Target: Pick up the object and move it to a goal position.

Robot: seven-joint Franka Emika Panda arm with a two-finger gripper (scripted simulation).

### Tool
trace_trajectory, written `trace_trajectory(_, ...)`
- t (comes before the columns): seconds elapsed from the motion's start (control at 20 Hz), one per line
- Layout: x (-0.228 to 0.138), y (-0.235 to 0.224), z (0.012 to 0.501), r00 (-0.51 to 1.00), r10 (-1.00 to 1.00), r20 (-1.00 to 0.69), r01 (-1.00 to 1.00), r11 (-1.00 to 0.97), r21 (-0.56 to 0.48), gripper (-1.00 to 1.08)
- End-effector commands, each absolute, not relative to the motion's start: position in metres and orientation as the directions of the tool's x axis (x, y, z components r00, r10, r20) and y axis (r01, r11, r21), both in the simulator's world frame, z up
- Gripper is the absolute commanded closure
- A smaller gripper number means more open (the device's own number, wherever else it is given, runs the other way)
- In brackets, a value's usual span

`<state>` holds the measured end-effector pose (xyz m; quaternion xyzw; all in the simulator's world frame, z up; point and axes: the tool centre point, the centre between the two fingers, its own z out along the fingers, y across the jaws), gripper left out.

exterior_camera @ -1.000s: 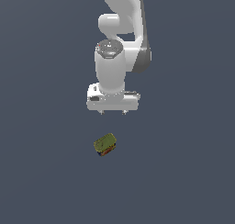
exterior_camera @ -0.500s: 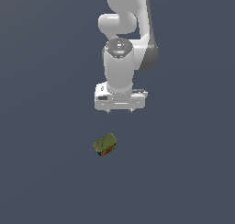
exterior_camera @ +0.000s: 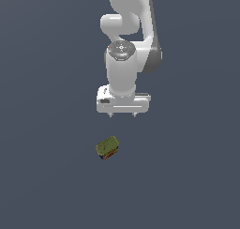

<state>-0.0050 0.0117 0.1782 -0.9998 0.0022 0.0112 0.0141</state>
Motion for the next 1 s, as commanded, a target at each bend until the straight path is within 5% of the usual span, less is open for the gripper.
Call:
trace_trajectory(0.0, -0.002, 0.010, 0.176, 0.999, -0.035, -0.023, -0.036, -0.999, -0.028, -0.92)
trace_trajectory(0.95, 0.051, -0.025, 0.143, 0.855, -0.519, -0.024, -0.519, -0.855, -0.016, -0.92)
